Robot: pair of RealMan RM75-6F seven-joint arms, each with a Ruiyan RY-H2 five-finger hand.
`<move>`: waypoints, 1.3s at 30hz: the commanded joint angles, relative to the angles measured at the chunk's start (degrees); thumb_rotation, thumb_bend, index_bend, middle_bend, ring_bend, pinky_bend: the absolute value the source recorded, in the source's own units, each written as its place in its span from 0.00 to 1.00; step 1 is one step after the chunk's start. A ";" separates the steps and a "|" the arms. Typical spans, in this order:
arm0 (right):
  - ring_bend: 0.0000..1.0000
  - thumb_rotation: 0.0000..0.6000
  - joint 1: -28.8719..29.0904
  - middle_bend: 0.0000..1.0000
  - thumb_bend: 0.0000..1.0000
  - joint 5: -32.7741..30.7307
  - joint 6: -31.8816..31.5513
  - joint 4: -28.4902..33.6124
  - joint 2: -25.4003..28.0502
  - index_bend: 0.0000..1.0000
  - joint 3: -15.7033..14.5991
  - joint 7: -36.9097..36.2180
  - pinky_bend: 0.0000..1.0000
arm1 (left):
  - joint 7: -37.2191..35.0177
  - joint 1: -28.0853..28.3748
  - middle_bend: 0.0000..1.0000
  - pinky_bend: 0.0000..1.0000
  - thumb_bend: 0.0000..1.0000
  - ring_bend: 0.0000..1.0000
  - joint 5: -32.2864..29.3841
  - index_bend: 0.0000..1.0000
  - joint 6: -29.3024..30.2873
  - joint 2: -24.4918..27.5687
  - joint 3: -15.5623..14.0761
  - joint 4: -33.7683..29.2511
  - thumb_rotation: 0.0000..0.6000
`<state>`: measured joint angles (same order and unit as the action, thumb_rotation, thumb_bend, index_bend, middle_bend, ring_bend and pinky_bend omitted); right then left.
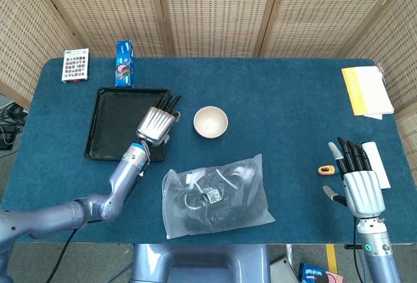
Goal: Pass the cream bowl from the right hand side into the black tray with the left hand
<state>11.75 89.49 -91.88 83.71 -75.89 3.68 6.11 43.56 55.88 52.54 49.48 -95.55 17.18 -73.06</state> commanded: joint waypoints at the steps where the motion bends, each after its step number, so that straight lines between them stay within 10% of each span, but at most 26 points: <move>1: 0.00 1.00 -0.22 0.00 0.21 0.53 -0.74 -0.12 0.24 0.01 0.54 -1.24 0.14 | 0.95 3.79 0.00 0.00 0.27 0.00 -1.24 0.40 -2.26 -4.35 -0.19 5.15 1.00; 39: 0.00 1.00 -1.43 0.00 0.21 1.40 -1.38 -0.82 1.54 0.01 3.17 -7.60 0.14 | -5.84 14.33 0.00 0.00 0.42 0.00 -0.30 0.65 -6.93 -21.48 -0.25 32.15 1.00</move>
<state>10.33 90.89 -93.26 82.88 -74.36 6.85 -1.48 38.01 70.28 51.96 42.41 -116.80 16.98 -41.14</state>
